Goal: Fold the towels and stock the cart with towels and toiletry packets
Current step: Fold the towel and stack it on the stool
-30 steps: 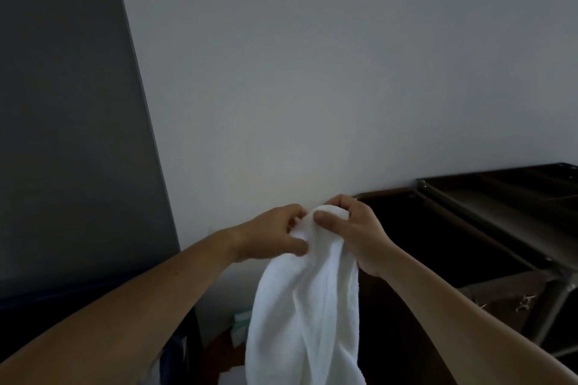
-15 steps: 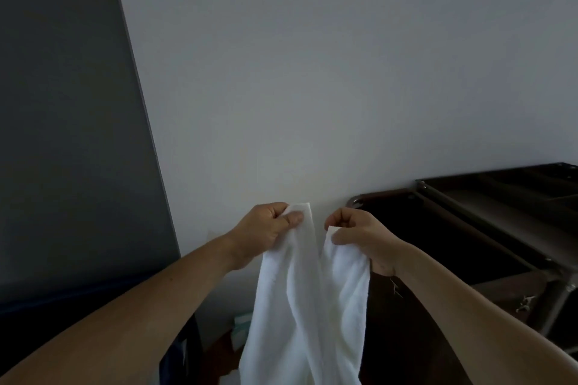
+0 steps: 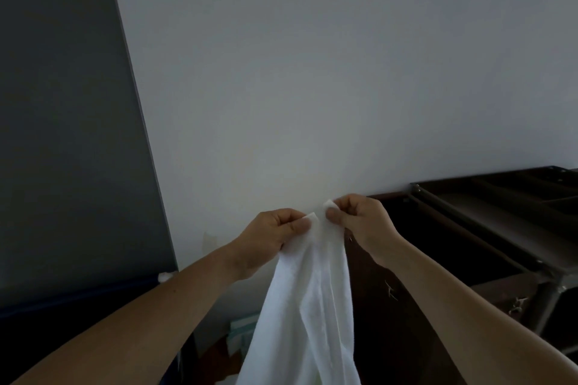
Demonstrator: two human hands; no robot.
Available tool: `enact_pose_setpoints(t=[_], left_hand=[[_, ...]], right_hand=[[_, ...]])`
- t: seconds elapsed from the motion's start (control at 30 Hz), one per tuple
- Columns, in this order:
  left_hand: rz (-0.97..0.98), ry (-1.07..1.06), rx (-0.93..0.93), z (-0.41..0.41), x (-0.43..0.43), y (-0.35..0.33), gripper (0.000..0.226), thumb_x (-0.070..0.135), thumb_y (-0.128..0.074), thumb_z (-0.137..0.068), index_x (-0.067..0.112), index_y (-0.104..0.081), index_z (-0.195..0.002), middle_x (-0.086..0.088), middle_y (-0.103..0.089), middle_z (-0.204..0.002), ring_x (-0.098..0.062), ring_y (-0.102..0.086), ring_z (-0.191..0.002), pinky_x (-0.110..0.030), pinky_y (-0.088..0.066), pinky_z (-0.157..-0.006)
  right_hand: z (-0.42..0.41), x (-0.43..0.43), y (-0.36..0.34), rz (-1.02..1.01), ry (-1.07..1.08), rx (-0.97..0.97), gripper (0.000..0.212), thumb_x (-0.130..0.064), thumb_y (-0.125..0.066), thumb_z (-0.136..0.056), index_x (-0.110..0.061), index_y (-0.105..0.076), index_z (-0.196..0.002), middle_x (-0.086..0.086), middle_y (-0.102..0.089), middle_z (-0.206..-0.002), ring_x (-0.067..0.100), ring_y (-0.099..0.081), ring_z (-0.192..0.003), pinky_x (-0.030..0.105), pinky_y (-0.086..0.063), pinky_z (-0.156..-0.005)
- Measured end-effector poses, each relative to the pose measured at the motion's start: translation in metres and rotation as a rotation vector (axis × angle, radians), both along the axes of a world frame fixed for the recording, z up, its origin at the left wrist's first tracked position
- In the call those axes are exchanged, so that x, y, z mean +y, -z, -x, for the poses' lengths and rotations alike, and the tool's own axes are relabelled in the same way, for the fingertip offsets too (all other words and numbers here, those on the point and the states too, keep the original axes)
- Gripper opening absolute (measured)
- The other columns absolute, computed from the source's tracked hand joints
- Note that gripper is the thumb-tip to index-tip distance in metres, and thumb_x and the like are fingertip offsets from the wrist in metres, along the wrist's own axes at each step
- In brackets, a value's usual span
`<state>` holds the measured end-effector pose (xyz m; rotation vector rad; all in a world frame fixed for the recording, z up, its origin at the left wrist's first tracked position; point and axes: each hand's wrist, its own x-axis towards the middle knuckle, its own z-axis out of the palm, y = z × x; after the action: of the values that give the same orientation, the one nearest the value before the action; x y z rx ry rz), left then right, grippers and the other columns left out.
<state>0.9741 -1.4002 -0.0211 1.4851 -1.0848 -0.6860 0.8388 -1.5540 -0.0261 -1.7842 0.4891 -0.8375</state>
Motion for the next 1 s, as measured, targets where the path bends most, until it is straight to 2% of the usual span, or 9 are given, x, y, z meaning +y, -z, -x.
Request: enact_pose_setpoints(t=[0.1,0.17,0.23,0.47,0.63,0.73,0.8,0.9,1.0], left_hand=[[0.075,-0.05,0.074,0.007,-0.005,-0.003,0.015,0.031,-0.065,-0.094,0.023,-0.078,-0.091,-0.001,-0.076,-0.095,-0.011,-0.07,-0.083,-0.02,-0.054,-0.07],[0.111,-0.092,0.099,0.01,-0.007,-0.004,0.015,0.031,-0.066,-0.093,0.022,-0.079,-0.091,-0.003,-0.077,-0.095,-0.014,-0.071,-0.084,-0.023,-0.057,-0.072],[0.135,-0.129,0.117,0.012,-0.007,-0.001,0.015,0.03,-0.068,-0.093,0.02,-0.079,-0.091,-0.002,-0.077,-0.093,-0.013,-0.072,-0.082,-0.02,-0.055,-0.068],[0.113,-0.292,0.005,0.016,-0.012,0.007,0.017,0.035,-0.072,-0.09,0.018,-0.069,-0.088,0.004,-0.074,-0.081,-0.002,-0.067,-0.068,-0.013,-0.05,-0.057],[0.151,-0.275,0.042,0.017,-0.013,0.003,0.021,0.037,-0.08,-0.08,0.018,-0.072,-0.079,-0.001,-0.075,-0.078,-0.011,-0.07,-0.068,-0.022,-0.053,-0.061],[0.16,-0.266,0.085,0.018,-0.015,0.003,0.016,0.033,-0.081,-0.079,0.018,-0.076,-0.078,0.0,-0.076,-0.078,-0.01,-0.071,-0.068,-0.017,-0.051,-0.059],[0.152,-0.243,0.087,0.018,-0.016,0.005,0.013,0.03,-0.079,-0.083,0.019,-0.078,-0.078,0.0,-0.076,-0.078,-0.009,-0.071,-0.069,-0.015,-0.051,-0.059],[0.12,-0.163,-0.015,0.011,-0.014,0.002,0.013,0.028,-0.071,-0.09,0.02,-0.077,-0.082,0.003,-0.076,-0.079,-0.006,-0.069,-0.069,-0.015,-0.051,-0.062],[0.065,-0.146,-0.243,0.002,-0.009,-0.002,0.01,0.034,-0.076,-0.086,0.028,-0.072,-0.079,0.011,-0.073,-0.079,0.001,-0.064,-0.07,-0.013,-0.048,-0.063]], right_hand=[[-0.005,0.012,-0.006,-0.006,0.0,-0.099,0.012,-0.015,-0.079,-0.084,-0.022,-0.075,-0.075,-0.005,-0.071,-0.066,0.001,-0.063,-0.057,0.014,-0.048,-0.055],[-0.007,0.017,-0.006,-0.008,-0.005,-0.129,0.012,-0.016,-0.076,-0.086,-0.022,-0.077,-0.076,-0.005,-0.071,-0.066,0.001,-0.061,-0.056,0.014,-0.048,-0.055],[-0.006,0.018,-0.006,-0.02,-0.03,-0.143,0.016,-0.016,-0.073,-0.089,-0.024,-0.079,-0.077,-0.004,-0.07,-0.066,0.003,-0.059,-0.058,0.016,-0.048,-0.058],[-0.004,0.026,-0.001,0.004,-0.065,-0.133,0.026,-0.017,-0.07,-0.091,-0.036,-0.079,-0.077,-0.007,-0.071,-0.068,-0.001,-0.061,-0.06,0.014,-0.049,-0.06],[0.001,0.027,-0.004,0.055,-0.096,-0.121,0.028,-0.018,-0.074,-0.088,-0.042,-0.078,-0.074,-0.012,-0.074,-0.073,-0.002,-0.068,-0.065,0.01,-0.05,-0.061],[0.0,0.026,-0.003,0.108,-0.052,-0.097,0.029,-0.021,-0.077,-0.086,-0.045,-0.077,-0.071,-0.013,-0.075,-0.076,0.0,-0.07,-0.069,0.01,-0.051,-0.062],[0.0,0.024,-0.001,0.129,-0.021,-0.083,0.024,-0.022,-0.078,-0.086,-0.039,-0.076,-0.069,-0.011,-0.076,-0.076,0.002,-0.071,-0.071,0.013,-0.052,-0.062],[0.002,0.021,0.001,0.151,0.004,-0.057,0.015,-0.024,-0.074,-0.089,-0.03,-0.074,-0.075,-0.009,-0.075,-0.077,0.007,-0.072,-0.07,0.021,-0.054,-0.064],[0.003,0.019,0.0,0.184,0.014,-0.034,0.013,-0.029,-0.068,-0.094,-0.028,-0.069,-0.081,-0.013,-0.073,-0.078,0.003,-0.068,-0.07,0.023,-0.053,-0.064]])
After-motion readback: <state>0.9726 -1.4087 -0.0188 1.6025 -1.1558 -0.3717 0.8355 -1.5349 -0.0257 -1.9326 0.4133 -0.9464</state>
